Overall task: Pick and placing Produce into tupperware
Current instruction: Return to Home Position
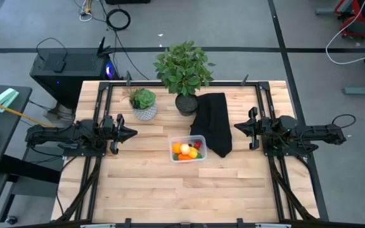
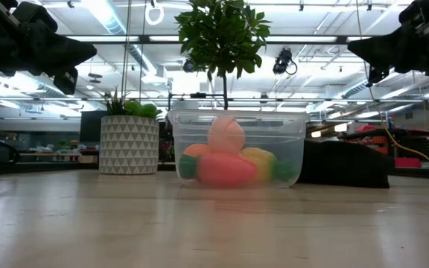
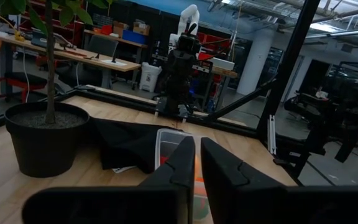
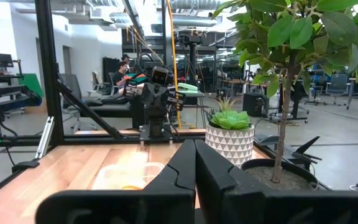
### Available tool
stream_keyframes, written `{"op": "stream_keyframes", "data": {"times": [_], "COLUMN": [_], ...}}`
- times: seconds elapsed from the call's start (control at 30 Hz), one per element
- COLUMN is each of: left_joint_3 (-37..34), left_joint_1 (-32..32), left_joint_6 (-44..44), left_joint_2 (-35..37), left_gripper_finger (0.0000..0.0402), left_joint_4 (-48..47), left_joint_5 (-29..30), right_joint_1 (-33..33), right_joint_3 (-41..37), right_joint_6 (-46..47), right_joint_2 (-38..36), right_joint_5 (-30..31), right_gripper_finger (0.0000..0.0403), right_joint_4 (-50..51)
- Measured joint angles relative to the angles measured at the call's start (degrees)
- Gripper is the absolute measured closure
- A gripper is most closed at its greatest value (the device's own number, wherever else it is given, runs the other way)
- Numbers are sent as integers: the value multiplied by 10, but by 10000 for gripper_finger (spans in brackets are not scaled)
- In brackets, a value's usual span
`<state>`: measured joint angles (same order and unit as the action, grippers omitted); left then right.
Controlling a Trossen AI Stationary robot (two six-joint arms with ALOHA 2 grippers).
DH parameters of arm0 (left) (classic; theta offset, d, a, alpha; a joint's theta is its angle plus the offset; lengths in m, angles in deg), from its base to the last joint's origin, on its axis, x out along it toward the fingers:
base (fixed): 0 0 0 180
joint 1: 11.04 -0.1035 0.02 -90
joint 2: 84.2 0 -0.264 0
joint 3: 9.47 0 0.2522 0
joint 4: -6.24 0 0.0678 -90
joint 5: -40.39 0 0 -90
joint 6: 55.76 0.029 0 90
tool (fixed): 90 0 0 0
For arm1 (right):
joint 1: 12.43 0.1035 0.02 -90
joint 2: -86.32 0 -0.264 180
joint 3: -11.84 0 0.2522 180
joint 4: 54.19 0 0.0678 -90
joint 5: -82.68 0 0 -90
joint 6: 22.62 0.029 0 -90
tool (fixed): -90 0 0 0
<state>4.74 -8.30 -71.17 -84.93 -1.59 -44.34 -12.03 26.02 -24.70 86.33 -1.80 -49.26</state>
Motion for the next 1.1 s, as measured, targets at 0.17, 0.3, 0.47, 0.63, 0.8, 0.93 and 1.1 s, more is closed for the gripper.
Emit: {"op": "stream_keyframes", "data": {"times": [0.17,0.3,0.47,0.63,0.8,0.93,1.1], "left_joint_3": [0,0,0,0,0,0,0], "left_joint_1": [0,0,0,0,0,0,0], "left_joint_6": [0,0,0,0,0,0,0], "left_joint_2": [0,0,0,0,0,0,0], "left_gripper_finger": [367,373,378,375,367,366,373], "left_joint_4": [0,0,0,0,0,0,0], "left_joint_5": [0,0,0,0,0,0,0], "right_joint_1": [0,0,0,0,0,0,0], "right_joint_3": [0,0,0,0,0,0,0], "right_joint_6": [0,0,0,0,0,0,0], "right_joint_2": [0,0,0,0,0,0,0], "right_joint_5": [0,0,0,0,0,0,0], "right_gripper_finger": [396,396,396,396,396,396,394], "right_joint_4": [0,0,0,0,0,0,0]}}
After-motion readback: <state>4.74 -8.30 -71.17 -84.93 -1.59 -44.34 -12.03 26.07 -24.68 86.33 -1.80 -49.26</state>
